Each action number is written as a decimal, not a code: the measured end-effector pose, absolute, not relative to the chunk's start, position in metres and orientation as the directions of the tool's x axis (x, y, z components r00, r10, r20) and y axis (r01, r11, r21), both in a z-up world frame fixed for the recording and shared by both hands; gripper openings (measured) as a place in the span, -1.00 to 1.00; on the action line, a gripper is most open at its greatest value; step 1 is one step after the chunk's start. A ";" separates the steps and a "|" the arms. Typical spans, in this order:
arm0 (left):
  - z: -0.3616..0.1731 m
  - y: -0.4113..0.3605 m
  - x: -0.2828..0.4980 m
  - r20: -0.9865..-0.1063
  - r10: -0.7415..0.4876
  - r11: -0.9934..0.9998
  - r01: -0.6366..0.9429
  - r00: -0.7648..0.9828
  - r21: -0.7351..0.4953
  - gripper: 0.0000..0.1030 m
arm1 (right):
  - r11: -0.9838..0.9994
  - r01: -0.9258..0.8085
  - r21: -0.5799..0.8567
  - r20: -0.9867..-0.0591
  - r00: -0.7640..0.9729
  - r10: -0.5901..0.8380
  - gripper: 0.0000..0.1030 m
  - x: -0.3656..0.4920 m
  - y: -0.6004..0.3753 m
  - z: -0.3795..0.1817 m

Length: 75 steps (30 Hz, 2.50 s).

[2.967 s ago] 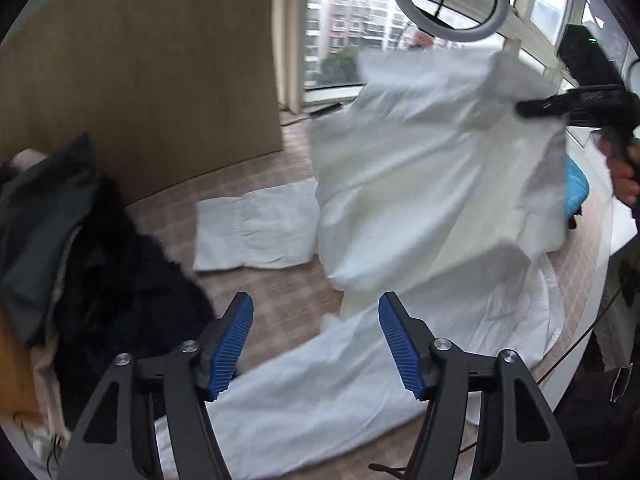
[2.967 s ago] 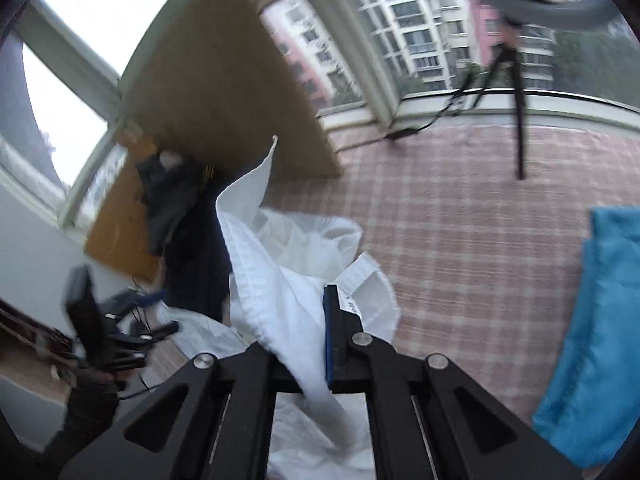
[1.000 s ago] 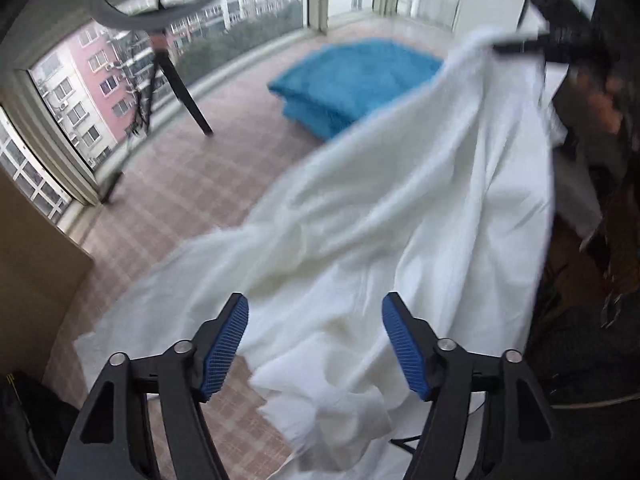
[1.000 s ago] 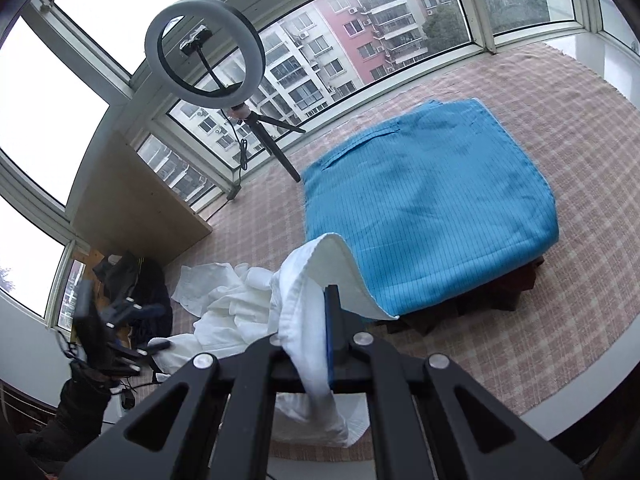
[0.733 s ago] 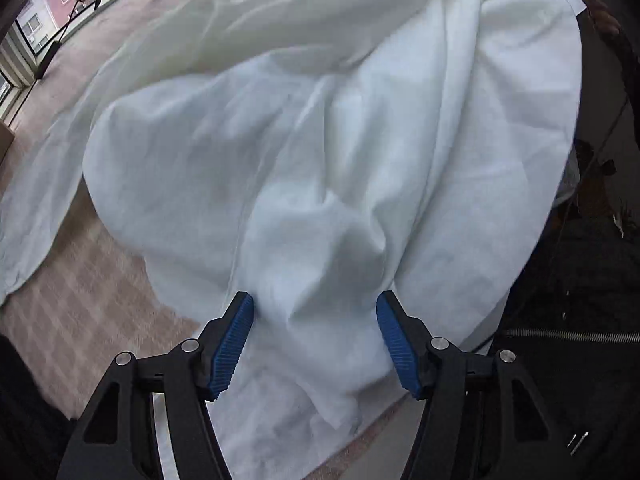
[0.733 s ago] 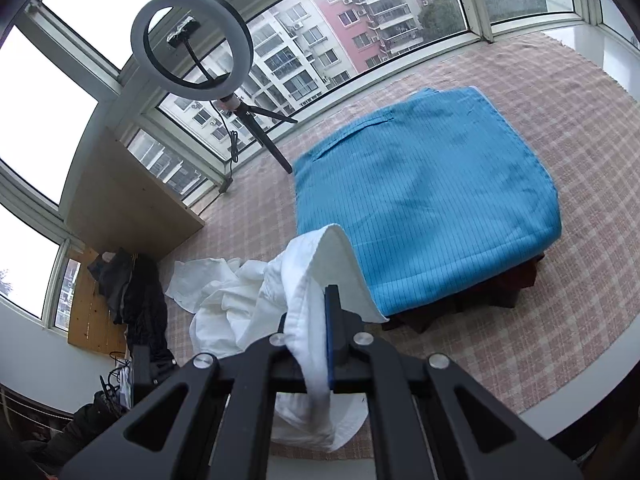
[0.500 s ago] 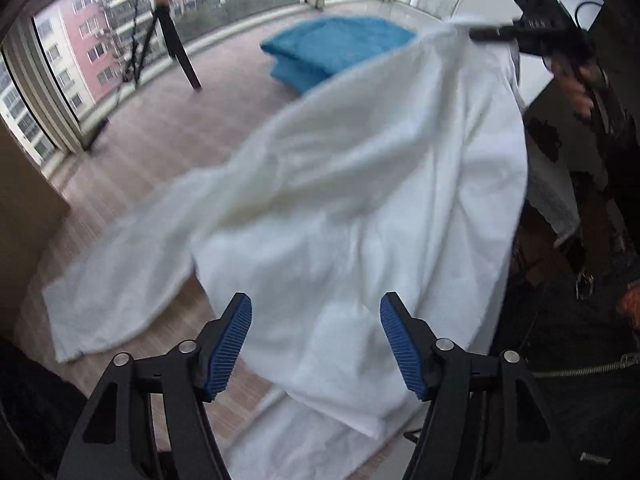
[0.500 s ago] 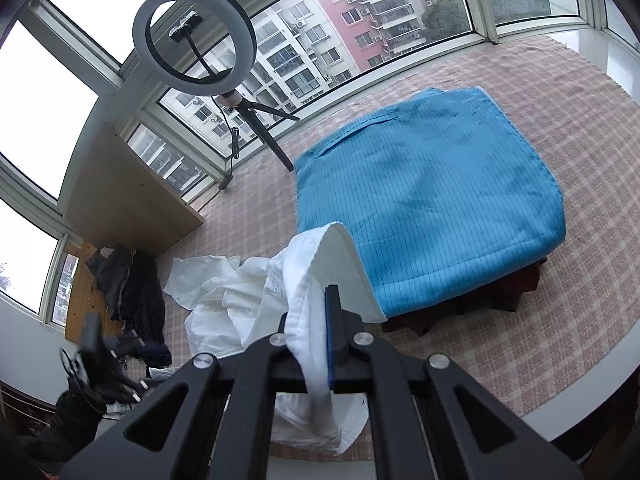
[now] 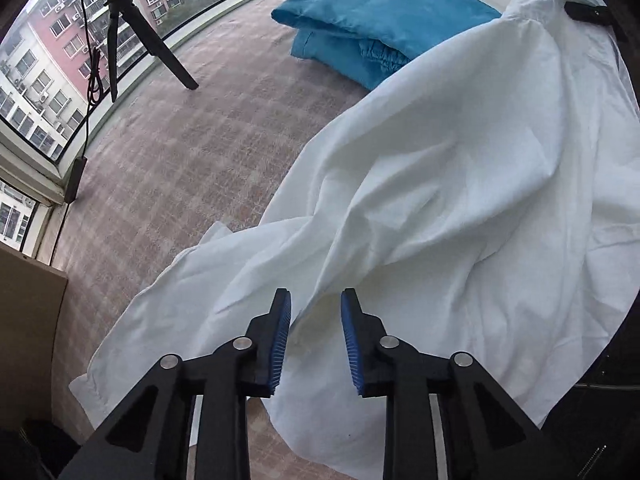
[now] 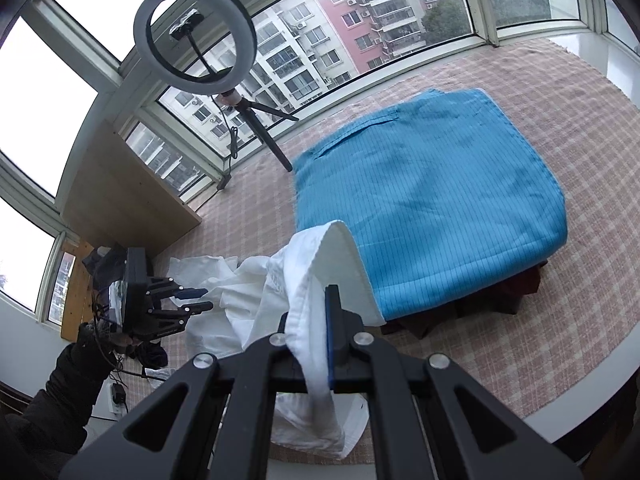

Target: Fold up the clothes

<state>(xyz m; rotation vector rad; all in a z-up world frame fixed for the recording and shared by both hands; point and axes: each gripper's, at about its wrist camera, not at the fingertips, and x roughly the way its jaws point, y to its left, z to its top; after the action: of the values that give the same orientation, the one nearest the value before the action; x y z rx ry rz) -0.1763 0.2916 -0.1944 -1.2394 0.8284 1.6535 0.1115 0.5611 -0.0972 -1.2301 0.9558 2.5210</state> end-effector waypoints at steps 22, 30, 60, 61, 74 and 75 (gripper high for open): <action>-0.021 0.131 -0.141 -0.792 0.473 -0.638 -0.770 -0.386 -0.005 -0.99 | -0.728 -0.415 0.545 -0.732 -0.660 -0.171 -0.92 0.094 0.595 -0.125; -0.130 0.142 -0.030 -0.862 0.457 -0.636 -0.759 -0.220 -0.143 -1.00 | -0.784 -0.357 0.508 -0.739 -0.648 -0.183 -0.92 0.072 0.589 -0.109; -0.170 0.229 0.046 -0.800 0.380 -0.709 -0.702 -0.464 0.070 -0.03 | -0.861 -0.159 0.482 -0.708 -0.650 -0.276 -0.92 0.079 0.564 -0.062; -0.171 0.229 0.046 -0.799 0.376 -0.712 -0.698 -0.470 0.075 -0.04 | -0.862 -0.153 0.484 -0.705 -0.651 -0.280 -0.92 0.080 0.563 -0.059; -0.182 0.222 0.039 -0.813 0.357 -0.742 -0.669 -0.461 0.054 -0.65 | -0.882 -0.098 0.461 -0.703 -0.647 -0.296 -0.91 0.075 0.551 -0.047; -0.177 0.221 0.041 -0.808 0.365 -0.739 -0.672 -0.462 0.050 -0.60 | -0.881 -0.101 0.462 -0.705 -0.645 -0.296 -0.91 0.074 0.552 -0.049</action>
<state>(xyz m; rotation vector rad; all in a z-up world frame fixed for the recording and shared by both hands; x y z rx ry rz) 0.0409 0.2206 -0.1772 -1.0968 0.4877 2.2041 0.0742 0.5519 -0.0488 -1.3611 0.7730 2.8515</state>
